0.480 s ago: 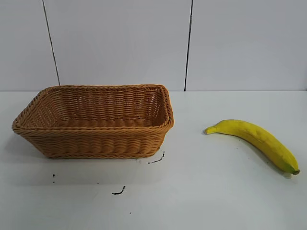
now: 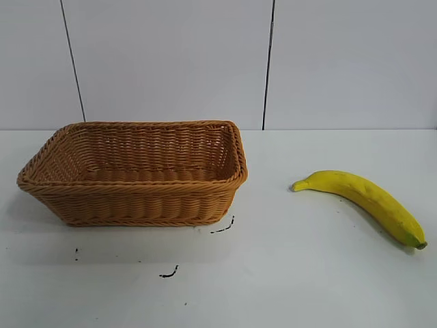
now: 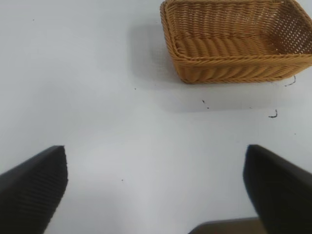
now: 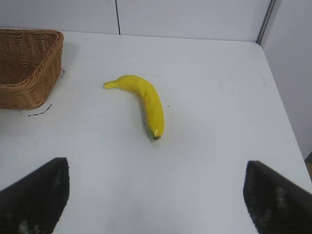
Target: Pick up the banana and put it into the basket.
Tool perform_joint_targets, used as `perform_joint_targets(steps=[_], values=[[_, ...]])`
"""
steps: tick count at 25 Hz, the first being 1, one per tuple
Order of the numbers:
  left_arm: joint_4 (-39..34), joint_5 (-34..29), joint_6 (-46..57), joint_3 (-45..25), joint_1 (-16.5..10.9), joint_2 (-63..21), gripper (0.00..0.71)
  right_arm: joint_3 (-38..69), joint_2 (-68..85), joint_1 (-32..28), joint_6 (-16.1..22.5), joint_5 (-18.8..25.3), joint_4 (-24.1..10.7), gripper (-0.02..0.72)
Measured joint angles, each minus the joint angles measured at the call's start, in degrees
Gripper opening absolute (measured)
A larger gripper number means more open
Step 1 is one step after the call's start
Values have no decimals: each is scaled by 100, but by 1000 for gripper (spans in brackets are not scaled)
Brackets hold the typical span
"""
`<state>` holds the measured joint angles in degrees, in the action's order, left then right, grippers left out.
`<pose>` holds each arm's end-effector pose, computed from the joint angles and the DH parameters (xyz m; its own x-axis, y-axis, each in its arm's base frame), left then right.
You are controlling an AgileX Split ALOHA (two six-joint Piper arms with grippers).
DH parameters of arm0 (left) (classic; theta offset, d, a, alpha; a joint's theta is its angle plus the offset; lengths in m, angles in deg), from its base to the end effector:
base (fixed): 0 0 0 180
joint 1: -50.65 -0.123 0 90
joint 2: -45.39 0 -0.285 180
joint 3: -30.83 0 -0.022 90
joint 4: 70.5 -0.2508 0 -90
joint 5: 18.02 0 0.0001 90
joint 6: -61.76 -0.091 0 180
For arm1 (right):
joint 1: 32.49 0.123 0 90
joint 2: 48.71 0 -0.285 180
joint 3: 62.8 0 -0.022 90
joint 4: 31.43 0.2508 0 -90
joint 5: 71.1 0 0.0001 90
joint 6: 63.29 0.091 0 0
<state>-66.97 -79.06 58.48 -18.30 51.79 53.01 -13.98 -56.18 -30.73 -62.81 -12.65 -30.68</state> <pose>-0.0045 -0.0048 0.2743 -0.4634 0.0366 -0.8854 0.0803 0.9968 -0.0008 -0.0036 0.0009 0.2794 -0.4188 0.0024 -0.9081 -0.0345 0.9992 0.0185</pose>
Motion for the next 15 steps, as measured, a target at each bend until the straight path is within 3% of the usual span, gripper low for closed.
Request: perform_joint_targets(steps=[7,15], values=[[0,0,0,0,0,0,695,-95,-160,0,40,-13,-24,696],[-5,0,0,0,0,0,695,-979,-2182,0,64,-483,-76,696]])
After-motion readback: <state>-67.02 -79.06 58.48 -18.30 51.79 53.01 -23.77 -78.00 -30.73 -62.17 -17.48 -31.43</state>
